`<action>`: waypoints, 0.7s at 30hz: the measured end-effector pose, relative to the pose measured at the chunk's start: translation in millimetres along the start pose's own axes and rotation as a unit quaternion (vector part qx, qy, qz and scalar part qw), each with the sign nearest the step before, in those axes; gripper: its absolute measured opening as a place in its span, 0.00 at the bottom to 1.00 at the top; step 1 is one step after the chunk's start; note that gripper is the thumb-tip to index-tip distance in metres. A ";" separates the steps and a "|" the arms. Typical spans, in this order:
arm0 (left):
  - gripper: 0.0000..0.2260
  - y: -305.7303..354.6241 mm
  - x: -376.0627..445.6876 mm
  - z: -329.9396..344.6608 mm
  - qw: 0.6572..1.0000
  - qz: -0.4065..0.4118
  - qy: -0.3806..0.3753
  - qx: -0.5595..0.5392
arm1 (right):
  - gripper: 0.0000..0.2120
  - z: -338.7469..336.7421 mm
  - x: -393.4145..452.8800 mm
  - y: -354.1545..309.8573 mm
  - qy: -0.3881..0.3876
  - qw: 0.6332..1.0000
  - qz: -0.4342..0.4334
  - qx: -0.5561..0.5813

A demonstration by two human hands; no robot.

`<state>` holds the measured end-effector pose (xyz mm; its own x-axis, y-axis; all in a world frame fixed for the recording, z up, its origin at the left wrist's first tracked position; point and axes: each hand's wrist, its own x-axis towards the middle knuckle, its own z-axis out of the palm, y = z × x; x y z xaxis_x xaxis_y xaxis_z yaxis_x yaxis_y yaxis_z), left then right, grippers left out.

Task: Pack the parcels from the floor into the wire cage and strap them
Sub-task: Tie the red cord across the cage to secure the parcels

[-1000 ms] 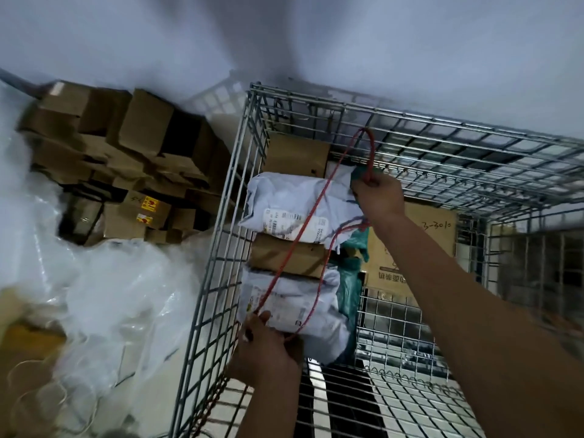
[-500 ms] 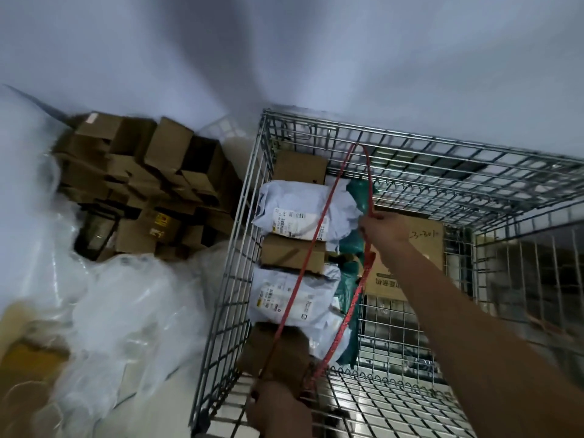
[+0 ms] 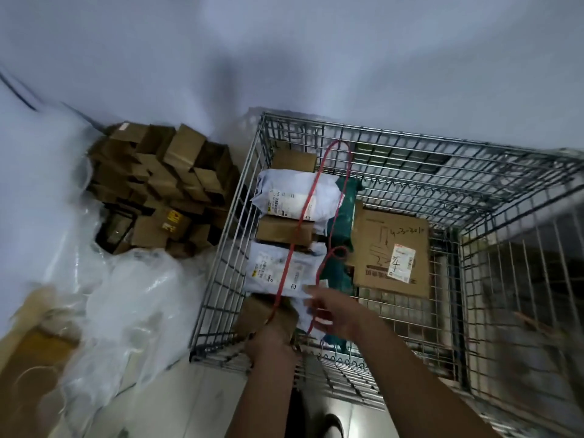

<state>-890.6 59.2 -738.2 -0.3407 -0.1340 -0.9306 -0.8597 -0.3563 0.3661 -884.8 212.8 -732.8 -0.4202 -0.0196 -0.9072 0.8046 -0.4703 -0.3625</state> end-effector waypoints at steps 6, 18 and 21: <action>0.14 4.6 -13.8 8.5 0.999 0.009 -0.037 -0.016 | 0.10 32.6 -20.8 43.3 -0.012 0.996 -0.045 -0.074; 0.42 9.1 -17.7 1.2 0.857 0.086 -0.296 0.413 | 0.13 -26.3 -5.7 28.3 0.361 0.903 -0.184 0.143; 0.25 33.9 -15.0 -7.6 0.799 0.148 -0.312 0.493 | 0.13 -53.5 -8.2 33.8 0.402 0.895 -0.162 0.104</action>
<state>-911.7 42.1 -711.8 -0.4427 0.5197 -0.7307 -0.4838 0.5476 0.6827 -831.6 244.3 -749.0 -0.1120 0.7502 -0.6516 0.5640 -0.4919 -0.6633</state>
